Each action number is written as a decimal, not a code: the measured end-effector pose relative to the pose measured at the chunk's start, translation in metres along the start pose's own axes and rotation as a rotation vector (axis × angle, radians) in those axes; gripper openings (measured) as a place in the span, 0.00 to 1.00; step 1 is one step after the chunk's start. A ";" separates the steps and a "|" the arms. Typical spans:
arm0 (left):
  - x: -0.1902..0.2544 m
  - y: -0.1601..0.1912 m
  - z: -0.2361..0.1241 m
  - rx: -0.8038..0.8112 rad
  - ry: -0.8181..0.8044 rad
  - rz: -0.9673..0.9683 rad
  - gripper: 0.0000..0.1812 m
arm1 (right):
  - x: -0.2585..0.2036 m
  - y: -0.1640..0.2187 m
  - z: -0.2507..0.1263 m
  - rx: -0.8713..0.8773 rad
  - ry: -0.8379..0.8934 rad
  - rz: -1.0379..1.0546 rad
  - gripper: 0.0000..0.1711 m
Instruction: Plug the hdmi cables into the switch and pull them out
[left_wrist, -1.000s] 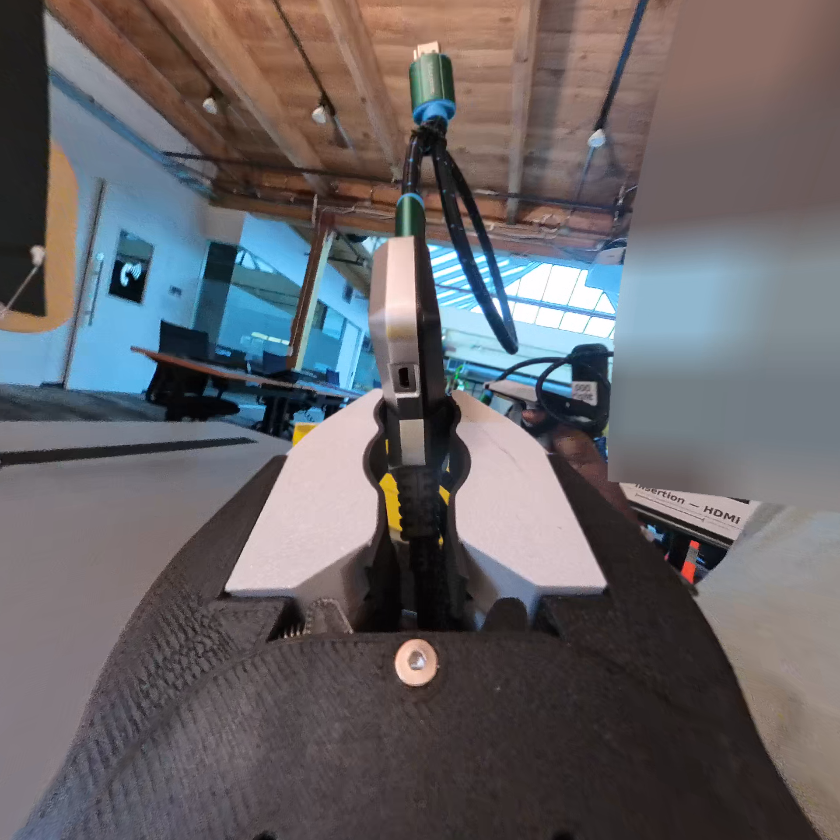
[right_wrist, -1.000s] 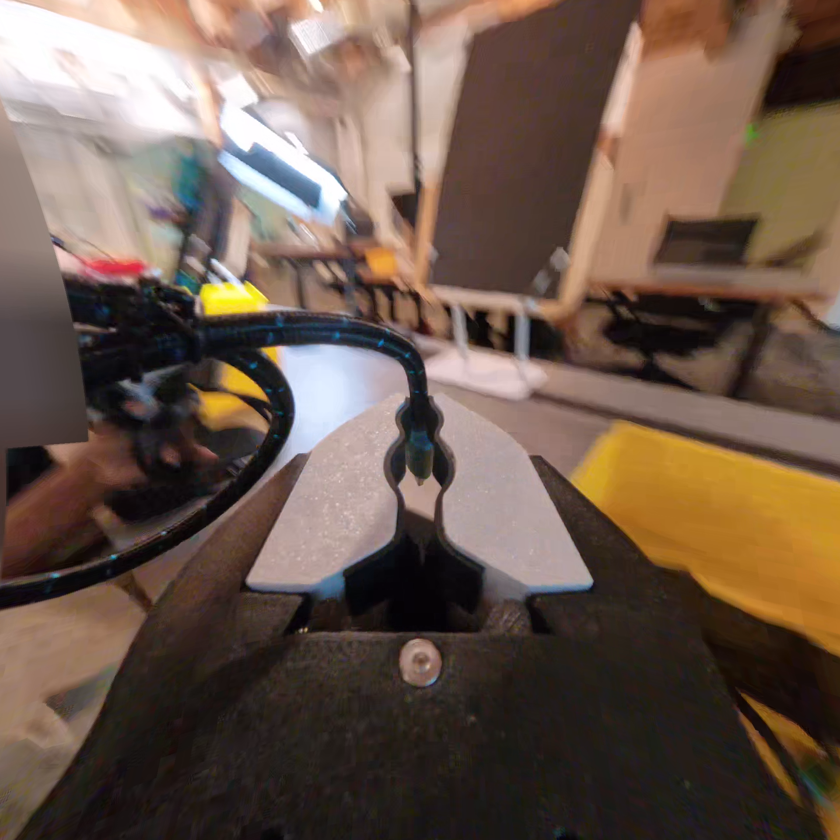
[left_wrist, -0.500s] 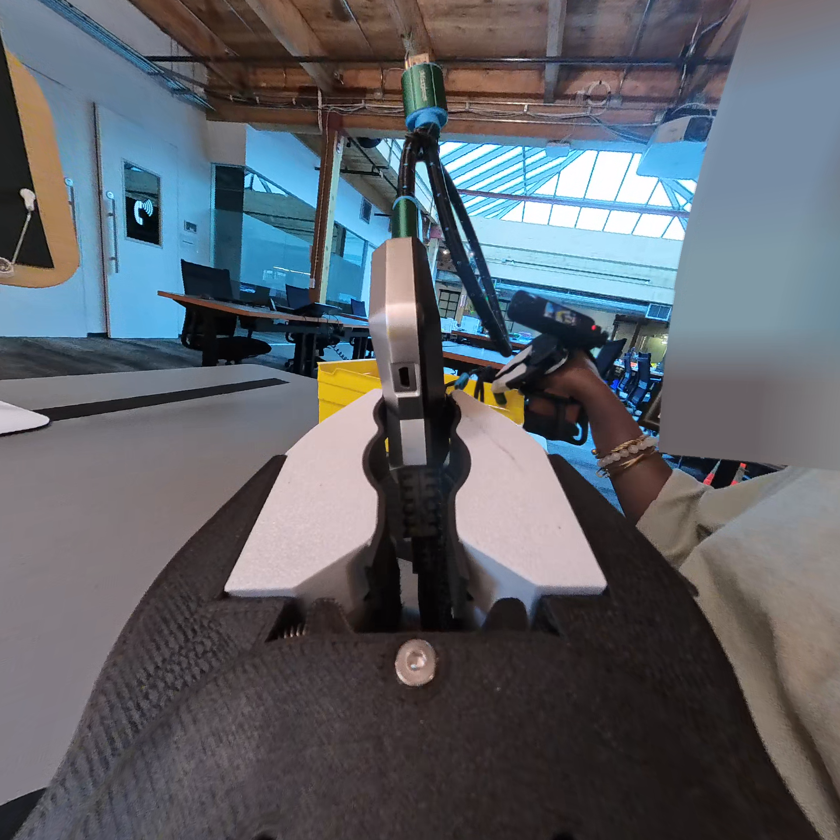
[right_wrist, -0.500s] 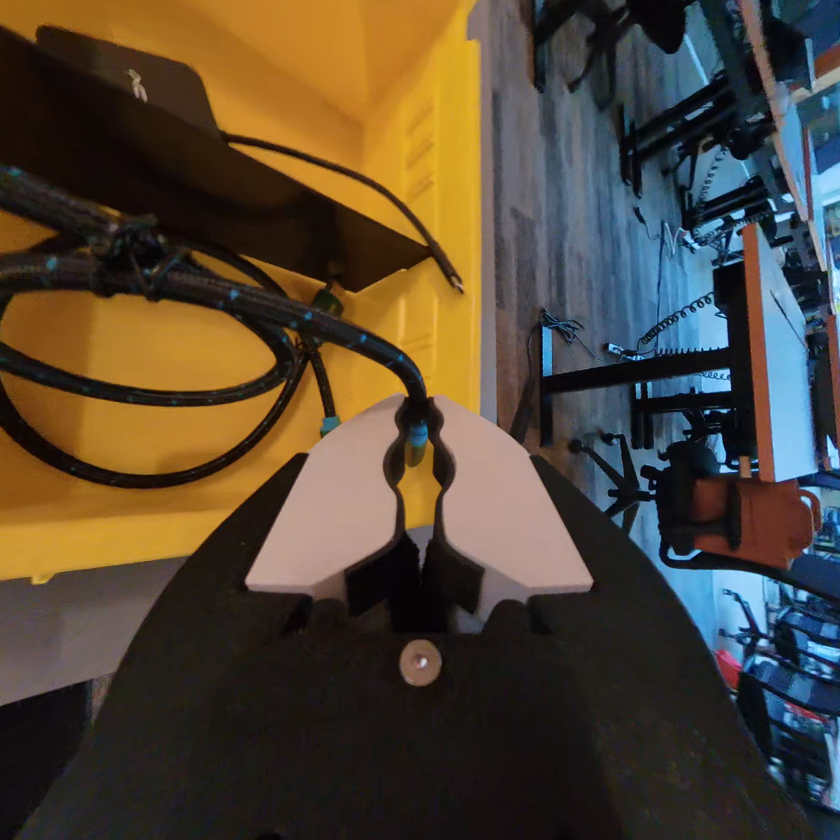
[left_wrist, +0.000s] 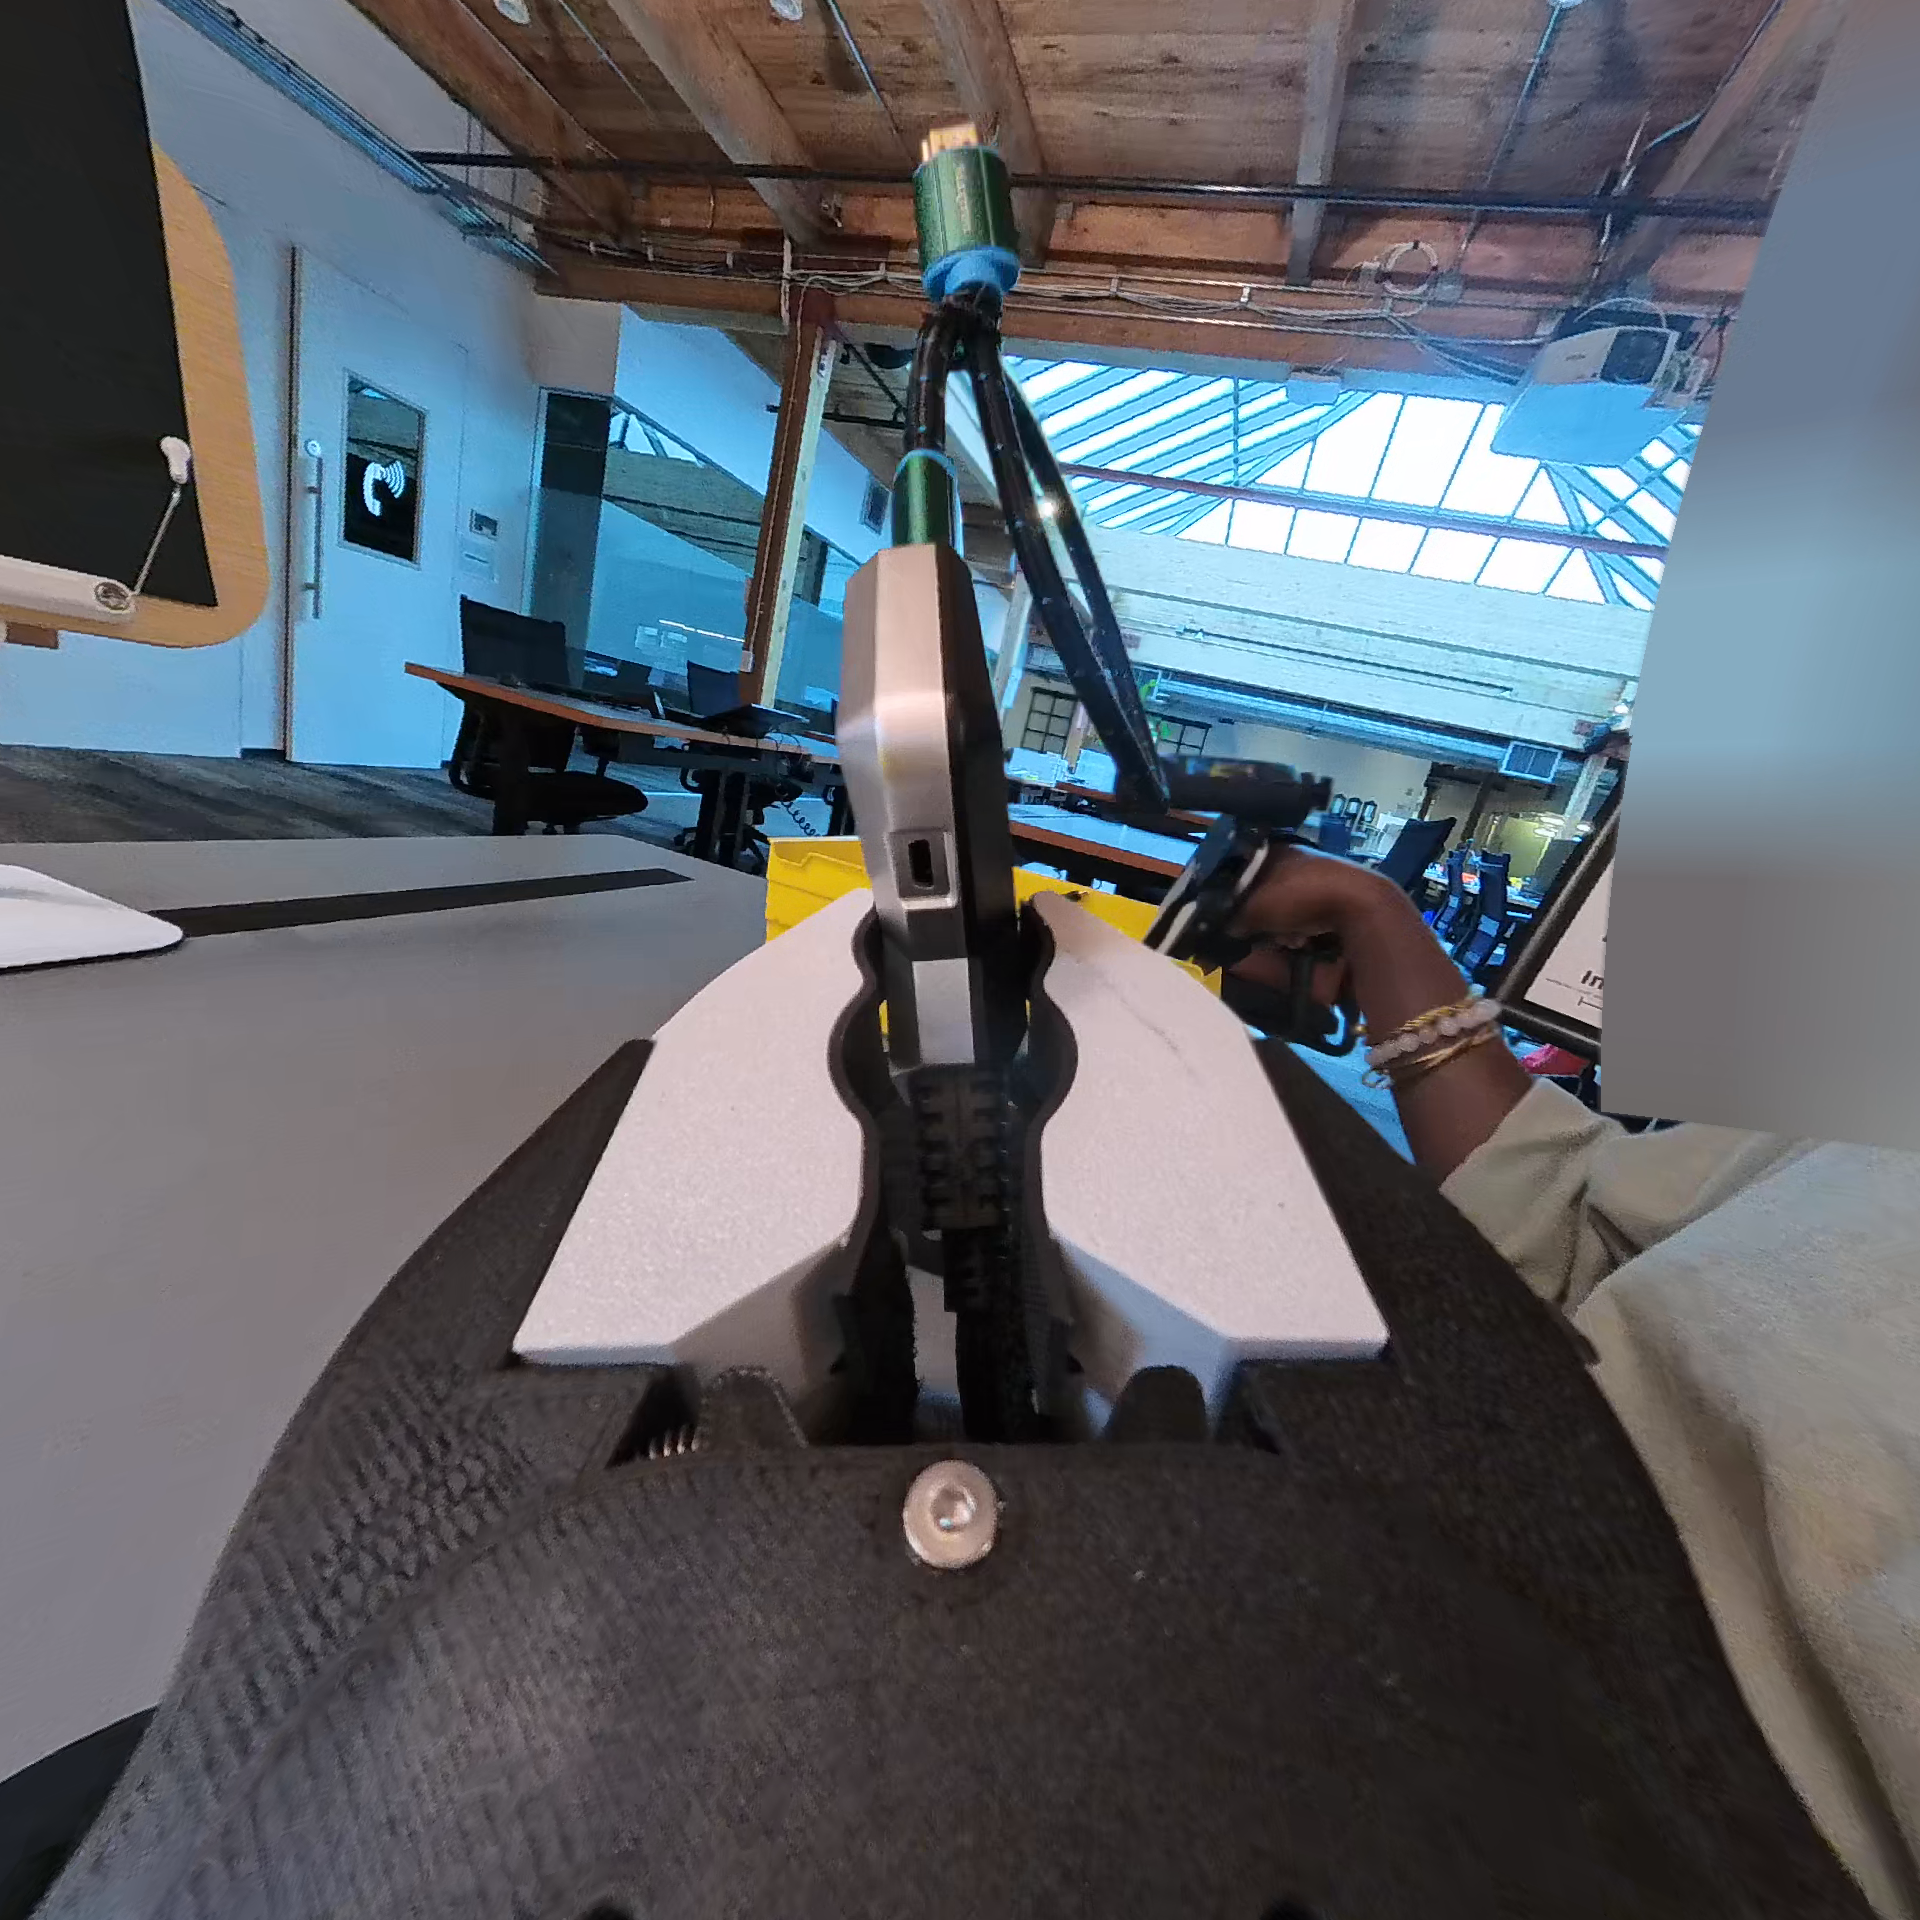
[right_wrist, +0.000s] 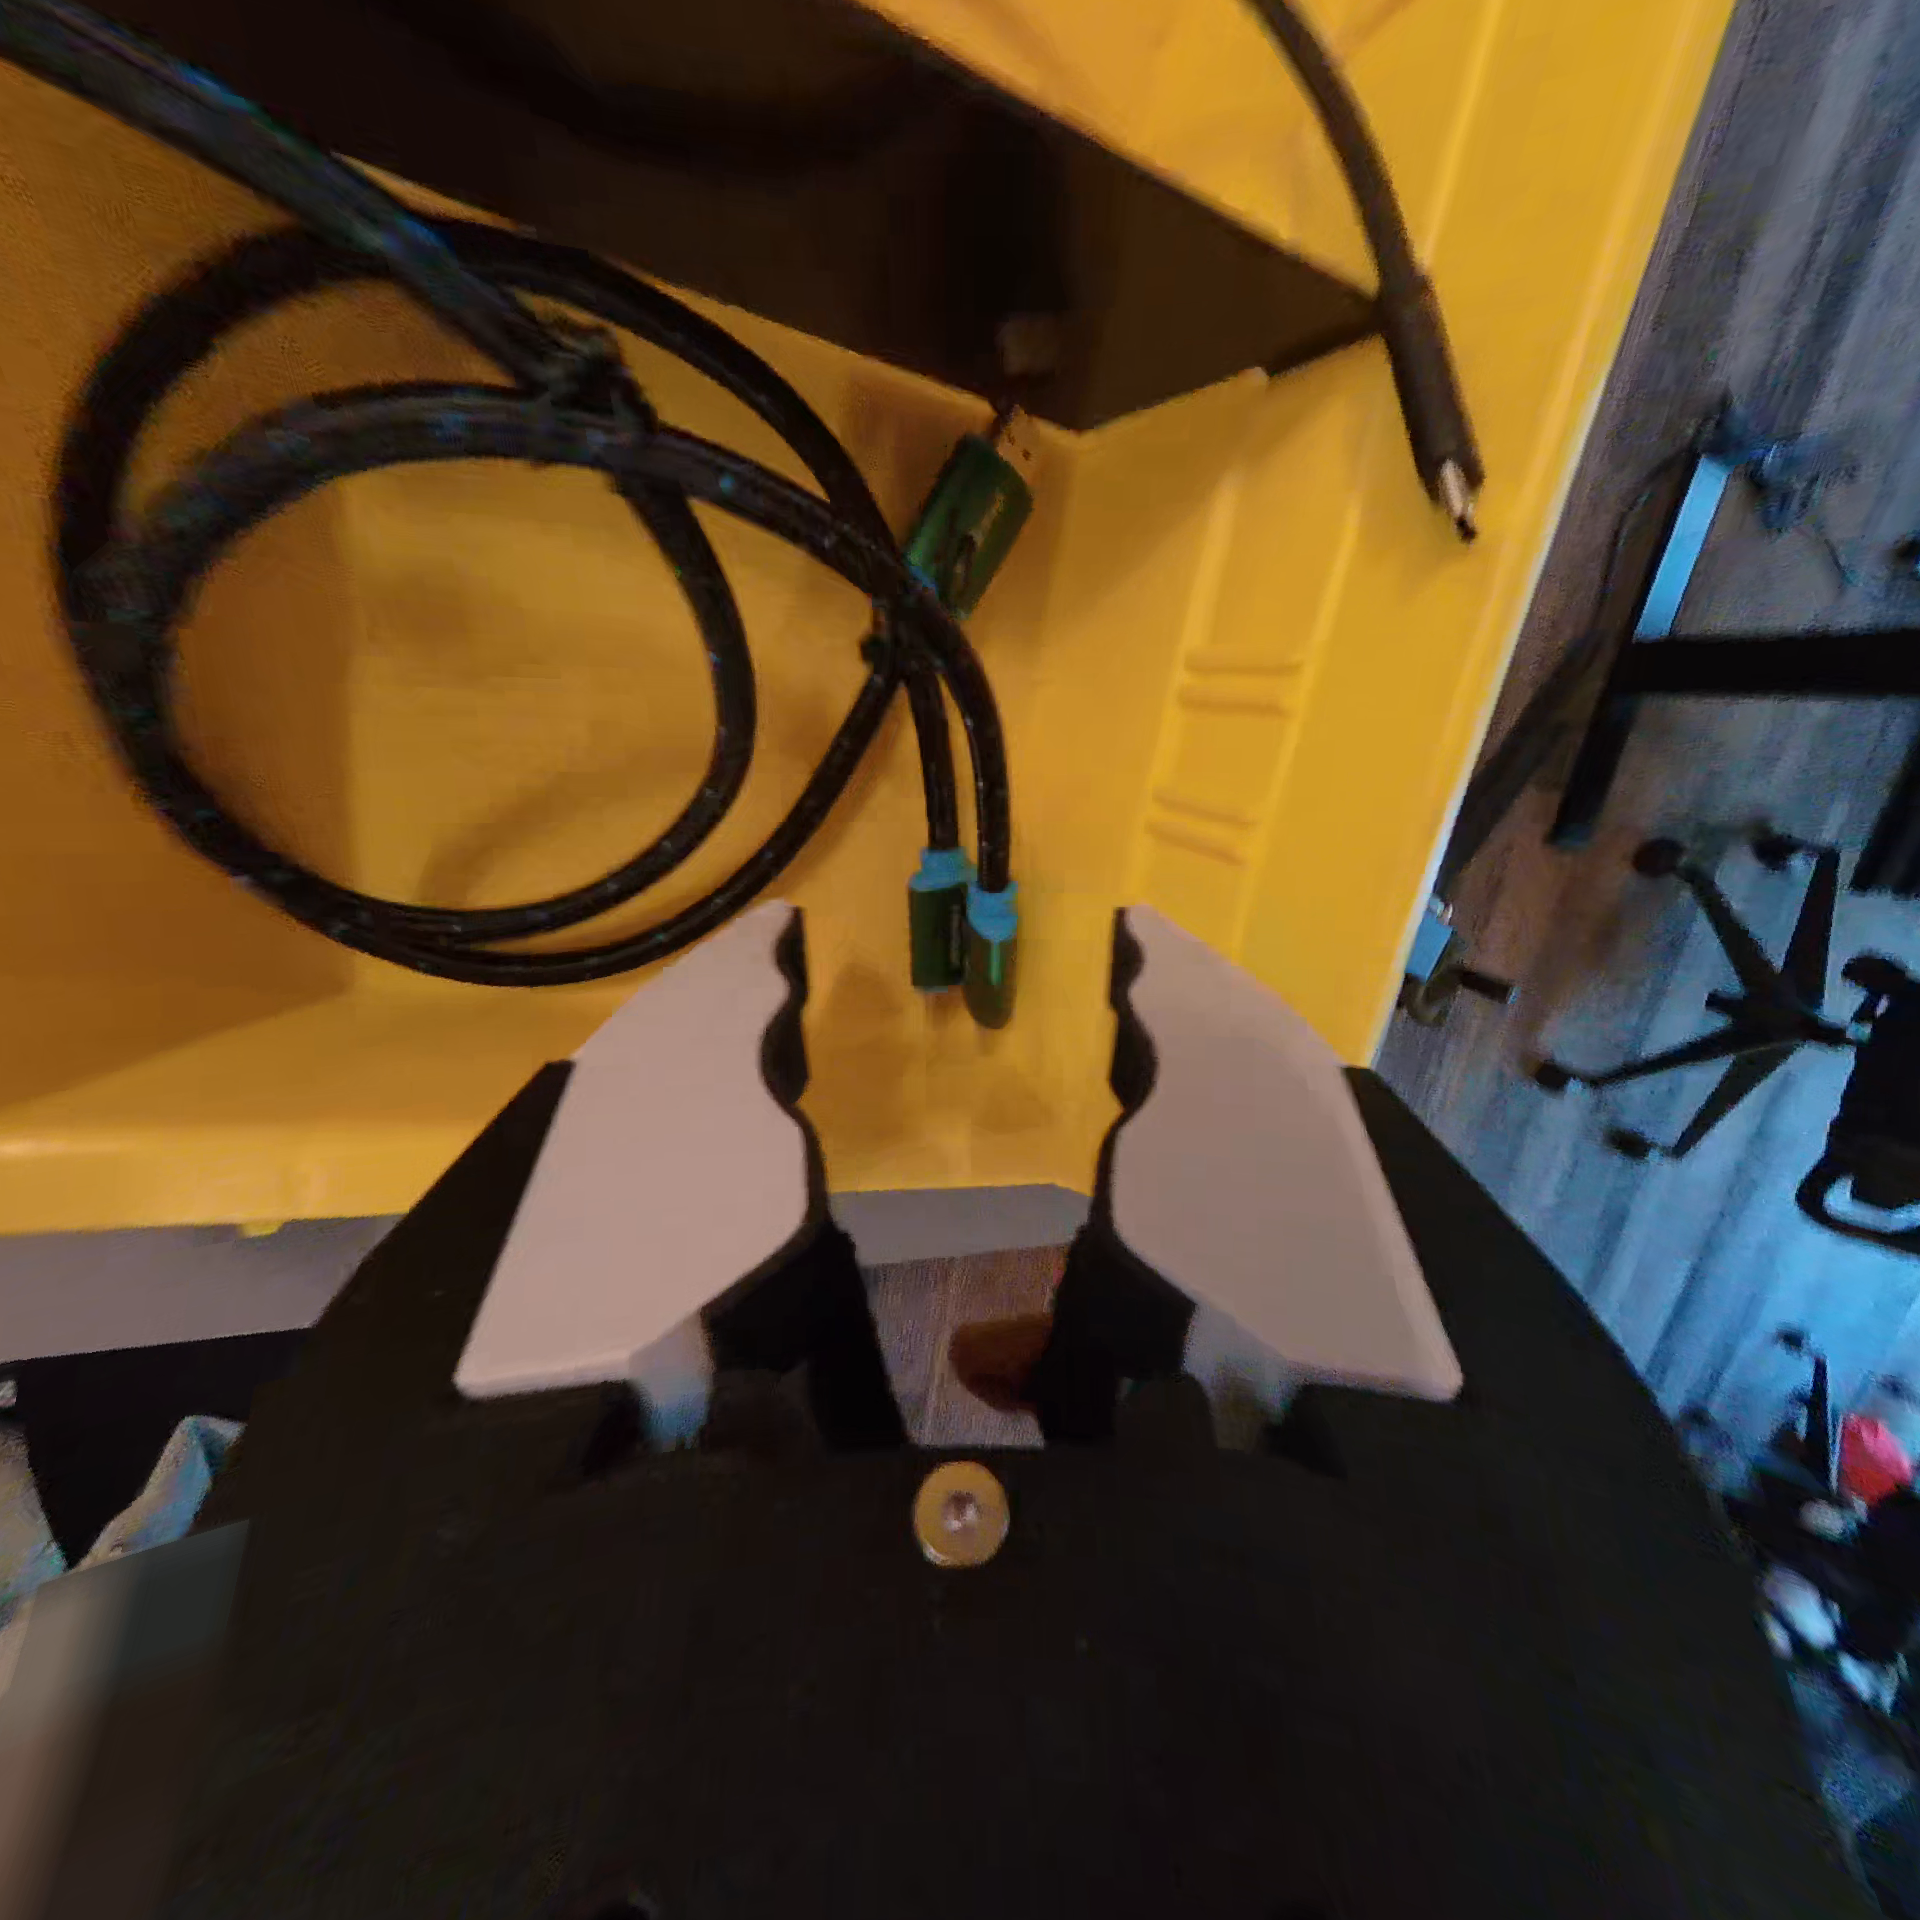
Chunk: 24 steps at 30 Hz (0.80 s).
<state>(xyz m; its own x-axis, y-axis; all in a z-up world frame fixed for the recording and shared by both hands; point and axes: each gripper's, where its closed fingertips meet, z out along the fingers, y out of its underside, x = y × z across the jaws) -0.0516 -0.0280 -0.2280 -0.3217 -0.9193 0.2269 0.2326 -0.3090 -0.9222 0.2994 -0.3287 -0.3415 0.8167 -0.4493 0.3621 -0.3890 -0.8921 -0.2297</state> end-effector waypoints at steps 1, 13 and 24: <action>-0.001 0.000 0.000 0.000 -0.003 0.002 0.13 | -0.002 -0.008 -0.006 0.061 0.001 -0.016 0.35; 0.002 0.003 0.002 -0.016 -0.012 0.034 0.13 | -0.051 -0.094 -0.050 0.607 -0.088 -0.171 0.16; -0.002 -0.011 0.006 0.099 -0.138 0.114 0.12 | -0.260 -0.027 -0.306 1.528 -1.499 -0.634 0.08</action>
<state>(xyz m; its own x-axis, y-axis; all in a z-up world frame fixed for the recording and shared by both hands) -0.0479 -0.0243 -0.2167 -0.1610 -0.9722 0.1700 0.3511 -0.2174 -0.9107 -0.0329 -0.2022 -0.1525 0.5838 0.8082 0.0779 -0.1060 0.1710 -0.9796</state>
